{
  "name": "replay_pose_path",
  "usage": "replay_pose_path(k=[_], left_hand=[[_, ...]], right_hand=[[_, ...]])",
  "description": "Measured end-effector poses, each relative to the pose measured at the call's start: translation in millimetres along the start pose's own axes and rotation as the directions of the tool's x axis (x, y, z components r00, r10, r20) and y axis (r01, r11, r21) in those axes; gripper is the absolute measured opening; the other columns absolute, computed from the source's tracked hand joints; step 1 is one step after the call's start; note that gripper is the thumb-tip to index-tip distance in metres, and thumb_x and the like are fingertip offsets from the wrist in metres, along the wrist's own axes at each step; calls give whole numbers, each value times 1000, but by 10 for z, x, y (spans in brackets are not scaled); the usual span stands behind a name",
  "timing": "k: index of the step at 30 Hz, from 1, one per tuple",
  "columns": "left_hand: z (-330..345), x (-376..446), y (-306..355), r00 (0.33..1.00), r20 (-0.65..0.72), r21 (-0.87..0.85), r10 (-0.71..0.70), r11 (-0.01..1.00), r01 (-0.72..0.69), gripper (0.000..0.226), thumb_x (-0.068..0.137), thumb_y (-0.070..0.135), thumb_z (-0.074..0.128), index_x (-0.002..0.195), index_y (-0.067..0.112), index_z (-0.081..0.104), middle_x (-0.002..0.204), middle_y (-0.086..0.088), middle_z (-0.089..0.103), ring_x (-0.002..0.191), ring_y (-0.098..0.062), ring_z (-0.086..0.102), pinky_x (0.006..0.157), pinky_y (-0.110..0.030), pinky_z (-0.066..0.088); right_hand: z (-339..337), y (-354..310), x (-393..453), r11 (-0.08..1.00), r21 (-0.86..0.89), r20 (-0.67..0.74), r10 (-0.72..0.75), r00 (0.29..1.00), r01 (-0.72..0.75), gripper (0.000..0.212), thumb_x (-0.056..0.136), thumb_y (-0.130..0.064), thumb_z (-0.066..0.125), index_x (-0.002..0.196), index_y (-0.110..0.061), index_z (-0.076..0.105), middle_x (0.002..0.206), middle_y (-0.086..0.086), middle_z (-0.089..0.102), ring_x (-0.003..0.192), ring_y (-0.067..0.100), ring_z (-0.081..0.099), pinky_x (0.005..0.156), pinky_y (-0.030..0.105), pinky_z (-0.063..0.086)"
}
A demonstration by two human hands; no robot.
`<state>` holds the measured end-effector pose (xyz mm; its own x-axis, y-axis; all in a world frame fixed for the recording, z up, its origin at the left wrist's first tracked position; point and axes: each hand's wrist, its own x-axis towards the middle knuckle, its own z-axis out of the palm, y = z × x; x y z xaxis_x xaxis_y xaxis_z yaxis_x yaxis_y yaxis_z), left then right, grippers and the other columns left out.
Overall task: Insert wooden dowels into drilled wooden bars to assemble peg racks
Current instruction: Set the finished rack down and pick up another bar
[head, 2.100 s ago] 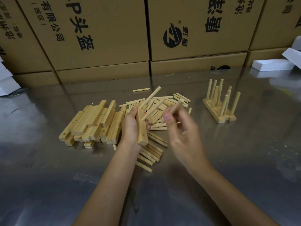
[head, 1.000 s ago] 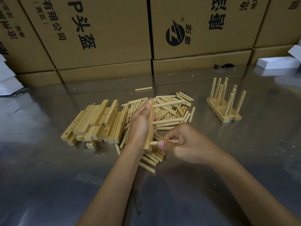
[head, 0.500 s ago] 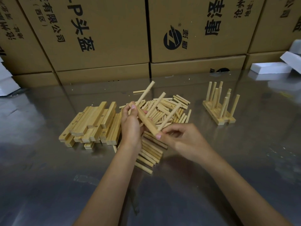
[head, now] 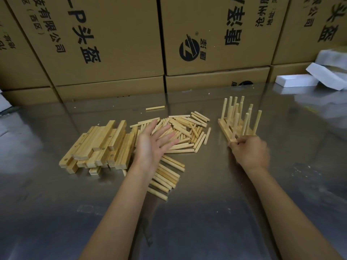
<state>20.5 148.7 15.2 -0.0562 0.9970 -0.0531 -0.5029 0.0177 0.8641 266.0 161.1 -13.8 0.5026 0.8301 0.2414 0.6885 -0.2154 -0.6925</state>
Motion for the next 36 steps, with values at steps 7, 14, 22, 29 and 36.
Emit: replay_pose_path(k=[7, 14, 22, 29, 36], left_hand=[[-213, 27, 109, 944, 317, -466, -94, 851, 241, 92, 93, 74, 22, 150, 3, 34, 148, -21, 49, 145, -38, 34, 122, -54, 15], [-264, -89, 440, 980, 58, 0, 190, 982, -191, 55, 101, 54, 35, 138, 17, 53, 133, -8, 65, 126, -24, 60, 114, -48, 36], [-777, -27, 553, 813, -203, 959, 545, -55, 277, 56, 97, 33, 50, 145, 7, 42, 150, -16, 44, 144, -34, 28, 122, -53, 9], [-804, -20, 498, 854, -224, 906, 469, -222, 360, 51, 94, 36, 58, 144, 31, 48, 148, -11, 43, 142, -34, 29, 117, -61, 9], [-711, -28, 480, 735, -209, 893, 645, -181, 412, 14, 86, 17, 63, 97, 15, 72, 122, -9, 62, 125, -31, 44, 112, -55, 23]], right_hand=[[-27, 28, 6, 996, -84, 45, 0, 999, 4, 27, 81, -38, 77, 87, -13, 69, 91, 9, 64, 95, 34, 59, 70, 33, 42], [20, -218, -323, 976, -182, 166, -91, 982, 121, 13, 85, -24, 60, 73, -19, 63, 71, 0, 60, 74, 25, 59, 68, 32, 35], [175, -353, -543, 931, -182, 248, -269, 931, 317, 29, 90, -32, 53, 65, -18, 59, 65, -7, 61, 64, 13, 55, 57, 28, 31], [169, -346, -542, 934, -152, 256, -280, 925, 324, 29, 92, -33, 54, 67, -19, 60, 66, -7, 62, 65, 9, 56, 54, 27, 30], [170, -356, -552, 940, -148, 248, -266, 931, 308, 28, 92, -32, 55, 68, -19, 61, 66, -8, 62, 66, 10, 56, 59, 28, 34]])
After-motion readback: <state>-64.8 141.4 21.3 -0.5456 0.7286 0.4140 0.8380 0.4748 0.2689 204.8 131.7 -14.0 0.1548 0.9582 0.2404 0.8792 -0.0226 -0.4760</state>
